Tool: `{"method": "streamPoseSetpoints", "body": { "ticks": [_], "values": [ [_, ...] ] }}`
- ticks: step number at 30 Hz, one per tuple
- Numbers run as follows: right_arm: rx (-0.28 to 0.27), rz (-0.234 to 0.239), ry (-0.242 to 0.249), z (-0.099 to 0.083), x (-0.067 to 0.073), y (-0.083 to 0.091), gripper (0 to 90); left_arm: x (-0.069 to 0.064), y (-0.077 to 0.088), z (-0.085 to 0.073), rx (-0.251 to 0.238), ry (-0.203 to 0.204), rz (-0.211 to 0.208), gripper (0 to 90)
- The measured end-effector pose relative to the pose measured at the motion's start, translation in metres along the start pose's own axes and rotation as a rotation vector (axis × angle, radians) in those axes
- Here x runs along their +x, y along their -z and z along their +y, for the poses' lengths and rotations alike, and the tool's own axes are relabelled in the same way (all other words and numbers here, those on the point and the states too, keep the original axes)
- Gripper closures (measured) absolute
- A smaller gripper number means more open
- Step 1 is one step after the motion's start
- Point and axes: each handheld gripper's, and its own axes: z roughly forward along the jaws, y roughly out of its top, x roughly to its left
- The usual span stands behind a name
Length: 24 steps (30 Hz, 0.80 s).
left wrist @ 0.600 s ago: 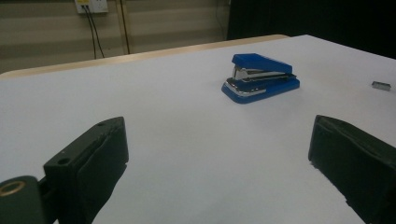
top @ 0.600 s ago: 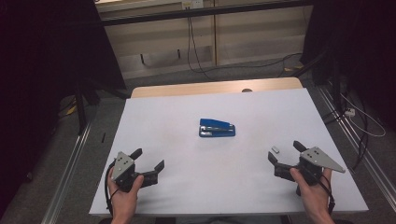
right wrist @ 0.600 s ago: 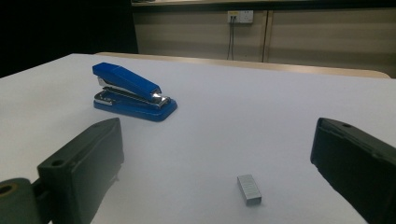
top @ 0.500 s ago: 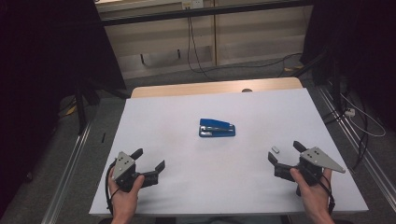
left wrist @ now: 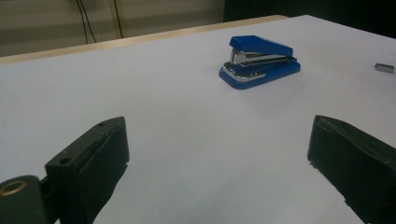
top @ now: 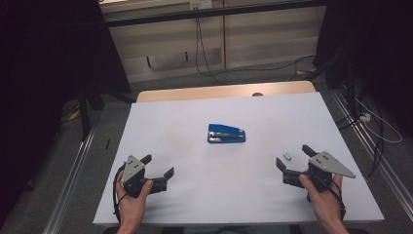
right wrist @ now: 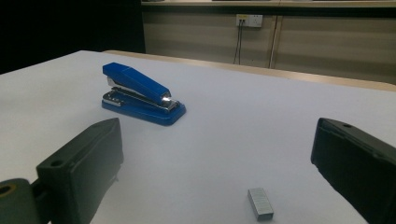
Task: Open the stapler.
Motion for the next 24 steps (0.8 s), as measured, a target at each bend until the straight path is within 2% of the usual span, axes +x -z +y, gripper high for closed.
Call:
{"method": "streamPoseSetpoints", "body": {
  "ticks": [3, 7, 8, 10, 12, 15, 21, 22, 24],
  "values": [
    [0.007, 0.016, 0.013, 0.001, 0.004, -0.005, 1.6, -0.002, -0.002, 0.001, 0.005, -0.006, -0.010, 5.6],
    [0.014, 0.010, 0.028, 0.001, 0.010, -0.009, 1.5, -0.005, -0.003, 0.000, 0.010, -0.018, -0.031, 6.2],
    [0.025, 0.019, 0.034, 0.000, 0.014, -0.010, 1.7, -0.007, -0.003, 0.001, 0.014, -0.022, -0.046, 6.4],
    [0.031, 0.037, 0.030, 0.001, 0.017, -0.012, 3.2, -0.008, -0.003, 0.001, 0.012, -0.016, -0.048, 6.4],
    [0.031, 0.039, 0.041, 0.002, 0.019, -0.014, 3.0, -0.008, -0.006, 0.003, 0.028, 0.007, -0.071, 6.5],
    [0.027, 0.049, 0.058, 0.003, 0.021, -0.017, 3.6, -0.009, -0.009, 0.005, 0.032, -0.007, -0.075, 7.0],
    [0.034, 0.080, 0.058, 0.006, 0.026, -0.034, 4.6, -0.006, -0.027, 0.014, 0.025, -0.005, -0.085, 6.8],
    [0.031, 0.085, 0.052, 0.007, 0.029, -0.037, 5.2, -0.005, -0.030, 0.015, 0.022, 0.007, -0.089, 6.4],
    [0.027, 0.106, 0.055, 0.009, 0.034, -0.043, 5.2, -0.005, -0.036, 0.019, 0.026, 0.014, -0.114, 6.3]
  ]
}}
